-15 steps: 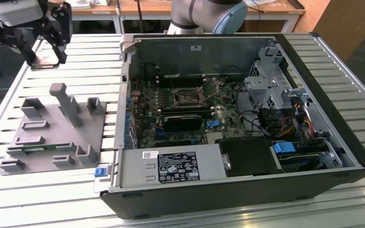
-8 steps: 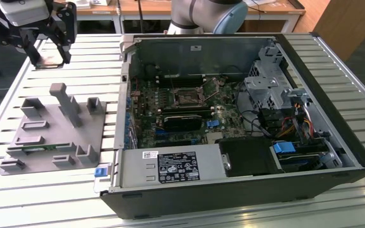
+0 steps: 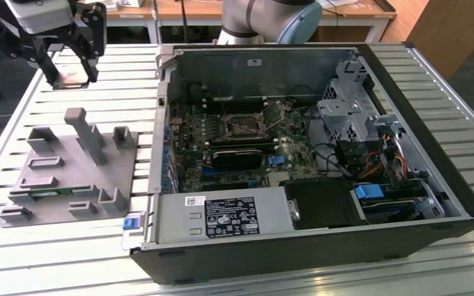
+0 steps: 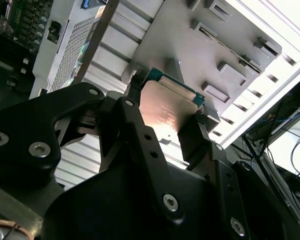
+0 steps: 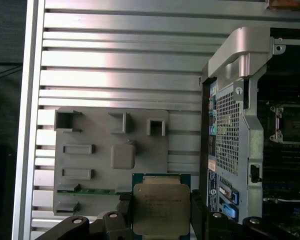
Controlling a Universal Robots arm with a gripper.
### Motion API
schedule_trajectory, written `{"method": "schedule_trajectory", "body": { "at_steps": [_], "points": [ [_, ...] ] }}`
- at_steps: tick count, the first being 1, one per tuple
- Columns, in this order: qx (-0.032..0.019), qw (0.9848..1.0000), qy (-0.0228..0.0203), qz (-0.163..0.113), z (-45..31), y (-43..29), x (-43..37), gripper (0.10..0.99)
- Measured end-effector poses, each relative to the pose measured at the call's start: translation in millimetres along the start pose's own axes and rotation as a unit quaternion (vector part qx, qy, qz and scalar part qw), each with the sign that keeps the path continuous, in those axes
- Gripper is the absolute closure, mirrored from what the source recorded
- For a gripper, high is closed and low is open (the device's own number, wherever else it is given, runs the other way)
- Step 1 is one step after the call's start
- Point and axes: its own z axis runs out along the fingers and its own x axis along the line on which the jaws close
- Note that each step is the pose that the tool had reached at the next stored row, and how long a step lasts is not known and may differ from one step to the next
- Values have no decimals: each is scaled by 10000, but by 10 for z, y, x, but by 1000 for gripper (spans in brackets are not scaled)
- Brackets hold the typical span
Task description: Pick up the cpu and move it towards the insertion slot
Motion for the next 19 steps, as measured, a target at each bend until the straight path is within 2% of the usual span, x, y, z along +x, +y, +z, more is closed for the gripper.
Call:
{"method": "schedule_trajectory", "body": {
  "at_steps": [19],
  "points": [
    [0, 10000, 0, 0, 0, -3, -168, 541]
  ]
}}
